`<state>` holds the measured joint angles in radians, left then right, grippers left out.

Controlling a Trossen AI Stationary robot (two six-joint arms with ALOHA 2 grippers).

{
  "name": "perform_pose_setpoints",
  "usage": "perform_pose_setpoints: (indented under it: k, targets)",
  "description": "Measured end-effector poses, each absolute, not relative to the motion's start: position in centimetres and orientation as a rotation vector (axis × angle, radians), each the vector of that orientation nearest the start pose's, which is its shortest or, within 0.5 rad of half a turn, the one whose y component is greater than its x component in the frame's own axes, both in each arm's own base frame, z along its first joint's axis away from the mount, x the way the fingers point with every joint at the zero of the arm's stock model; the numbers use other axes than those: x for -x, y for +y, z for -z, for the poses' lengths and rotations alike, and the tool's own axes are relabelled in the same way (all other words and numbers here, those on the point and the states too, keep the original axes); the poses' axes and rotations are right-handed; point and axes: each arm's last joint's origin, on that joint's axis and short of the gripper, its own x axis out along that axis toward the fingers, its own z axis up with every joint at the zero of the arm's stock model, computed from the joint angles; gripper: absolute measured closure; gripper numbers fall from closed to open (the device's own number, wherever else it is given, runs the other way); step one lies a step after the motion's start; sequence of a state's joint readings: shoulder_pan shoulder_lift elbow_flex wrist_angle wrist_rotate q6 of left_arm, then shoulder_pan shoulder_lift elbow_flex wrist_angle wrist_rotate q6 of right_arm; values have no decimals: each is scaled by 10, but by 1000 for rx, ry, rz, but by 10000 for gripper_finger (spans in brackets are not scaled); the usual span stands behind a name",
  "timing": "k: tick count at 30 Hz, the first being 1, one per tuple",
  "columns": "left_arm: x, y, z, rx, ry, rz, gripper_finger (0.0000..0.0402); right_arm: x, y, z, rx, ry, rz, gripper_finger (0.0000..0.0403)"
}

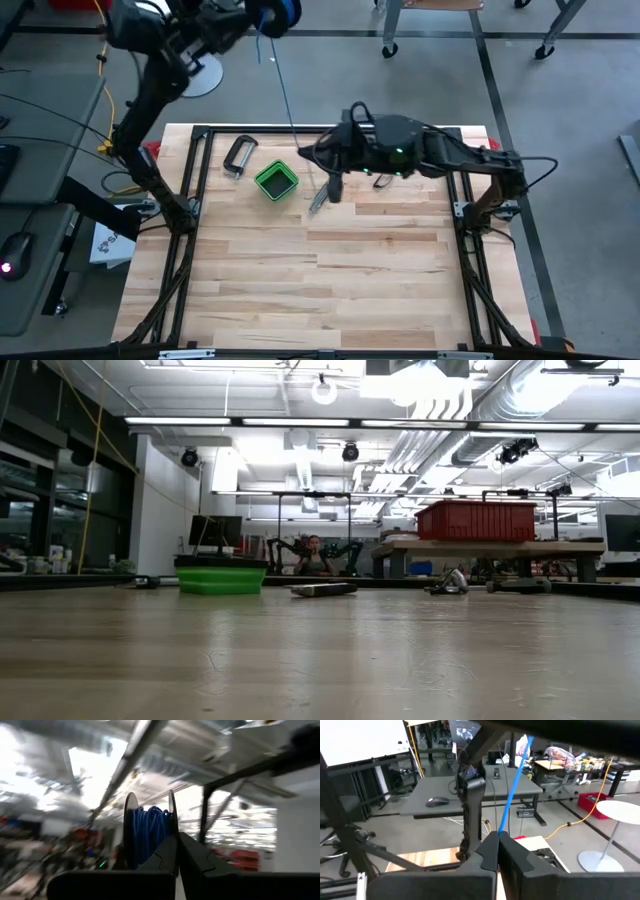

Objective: Coil cords
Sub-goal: Coil the blue wire onto the spool

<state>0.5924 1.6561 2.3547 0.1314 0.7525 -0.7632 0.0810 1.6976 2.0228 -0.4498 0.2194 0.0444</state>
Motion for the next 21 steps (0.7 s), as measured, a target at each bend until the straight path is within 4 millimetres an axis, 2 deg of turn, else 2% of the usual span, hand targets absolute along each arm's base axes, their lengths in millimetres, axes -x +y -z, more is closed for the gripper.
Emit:
perform_pose_setpoints:
  k: [5,11,17,21]
  targets:
    - [-208,132,-631,276,-437,292,400,-335,41,-502,-15,125,162,403]
    - [-197,134,-616,454,-225,251,400,-299,54,-522,-16,85,191,403]
    - [-185,126,-600,572,-52,191,400,-269,57,-539,-26,30,205,403]
    - [-184,126,-588,625,33,115,400,-258,56,-546,-29,-5,199,403]
